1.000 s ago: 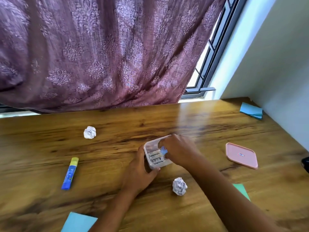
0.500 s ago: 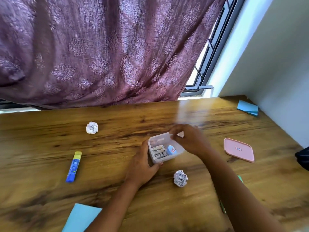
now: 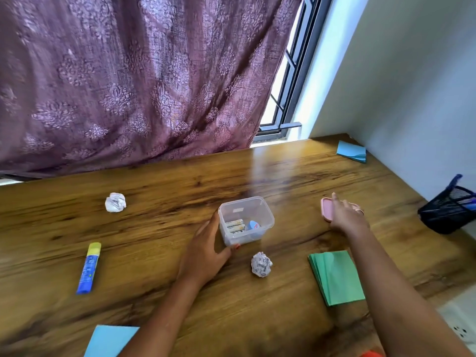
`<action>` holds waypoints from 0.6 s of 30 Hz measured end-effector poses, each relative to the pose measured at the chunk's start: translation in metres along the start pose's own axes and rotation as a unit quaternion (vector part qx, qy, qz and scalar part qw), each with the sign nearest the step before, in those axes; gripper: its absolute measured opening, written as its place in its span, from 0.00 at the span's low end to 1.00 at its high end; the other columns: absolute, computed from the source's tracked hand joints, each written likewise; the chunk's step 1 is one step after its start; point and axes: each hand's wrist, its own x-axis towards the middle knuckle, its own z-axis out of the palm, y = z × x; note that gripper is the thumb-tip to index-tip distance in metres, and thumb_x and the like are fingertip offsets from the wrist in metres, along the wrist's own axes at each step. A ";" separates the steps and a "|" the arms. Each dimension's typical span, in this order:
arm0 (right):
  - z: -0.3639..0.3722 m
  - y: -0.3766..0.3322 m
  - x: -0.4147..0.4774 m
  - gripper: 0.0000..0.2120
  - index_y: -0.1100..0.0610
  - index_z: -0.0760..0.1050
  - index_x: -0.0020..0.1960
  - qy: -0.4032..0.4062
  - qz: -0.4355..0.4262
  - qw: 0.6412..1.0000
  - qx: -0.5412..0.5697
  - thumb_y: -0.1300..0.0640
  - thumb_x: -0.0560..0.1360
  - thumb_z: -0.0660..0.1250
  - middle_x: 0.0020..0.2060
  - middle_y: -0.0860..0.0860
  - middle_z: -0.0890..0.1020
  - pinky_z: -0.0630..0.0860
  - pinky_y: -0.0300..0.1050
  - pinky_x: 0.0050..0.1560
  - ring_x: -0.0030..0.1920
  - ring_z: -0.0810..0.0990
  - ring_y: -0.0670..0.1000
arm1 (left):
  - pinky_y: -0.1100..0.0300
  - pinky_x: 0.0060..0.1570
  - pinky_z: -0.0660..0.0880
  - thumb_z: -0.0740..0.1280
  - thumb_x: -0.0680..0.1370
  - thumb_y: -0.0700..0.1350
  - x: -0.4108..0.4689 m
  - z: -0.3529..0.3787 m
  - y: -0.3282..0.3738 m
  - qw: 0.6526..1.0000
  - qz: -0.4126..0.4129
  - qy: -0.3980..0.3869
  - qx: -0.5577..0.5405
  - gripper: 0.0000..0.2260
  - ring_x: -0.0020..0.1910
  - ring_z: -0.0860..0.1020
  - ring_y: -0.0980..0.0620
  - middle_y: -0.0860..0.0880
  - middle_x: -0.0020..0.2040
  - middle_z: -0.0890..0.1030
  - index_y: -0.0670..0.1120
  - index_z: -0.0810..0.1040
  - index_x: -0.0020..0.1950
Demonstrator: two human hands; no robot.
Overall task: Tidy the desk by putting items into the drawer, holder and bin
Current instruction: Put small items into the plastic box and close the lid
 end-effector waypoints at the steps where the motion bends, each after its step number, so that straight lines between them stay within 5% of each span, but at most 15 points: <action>1: 0.002 -0.001 0.001 0.39 0.50 0.42 0.78 -0.006 0.003 1.000 -0.010 0.59 0.77 0.63 0.77 0.57 0.52 0.61 0.60 0.71 0.75 0.54 0.64 | 0.62 0.65 0.66 0.71 0.71 0.57 0.000 0.000 0.000 1.000 0.002 0.000 0.007 0.38 0.70 0.66 0.56 0.53 0.71 0.69 0.52 0.57 0.77; 7: -0.007 -0.033 0.001 0.34 0.53 0.51 0.78 -0.062 -0.045 0.996 0.051 0.60 0.77 0.64 0.74 0.63 0.53 0.63 0.53 0.69 0.71 0.62 0.63 | 0.65 0.63 0.65 0.69 0.74 0.55 0.000 0.000 0.000 1.000 0.015 0.009 0.004 0.33 0.69 0.66 0.56 0.53 0.69 0.71 0.54 0.60 0.76; 12: 0.008 -0.057 -0.007 0.33 0.51 0.63 0.74 -0.044 -0.143 0.986 0.066 0.57 0.71 0.71 0.69 0.60 0.65 0.65 0.49 0.67 0.67 0.69 0.59 | 0.66 0.62 0.63 0.67 0.75 0.57 0.000 0.000 -0.001 1.000 0.018 0.013 0.002 0.32 0.70 0.64 0.57 0.54 0.71 0.70 0.54 0.59 0.76; 18: 0.015 -0.058 0.000 0.43 0.51 0.59 0.75 0.006 -0.155 0.988 -0.002 0.41 0.67 0.74 0.74 0.55 0.60 0.64 0.54 0.67 0.71 0.60 0.60 | 0.57 0.69 0.64 0.65 0.75 0.59 0.000 0.000 -0.002 1.000 0.006 0.011 0.003 0.32 0.72 0.63 0.54 0.52 0.74 0.64 0.53 0.59 0.76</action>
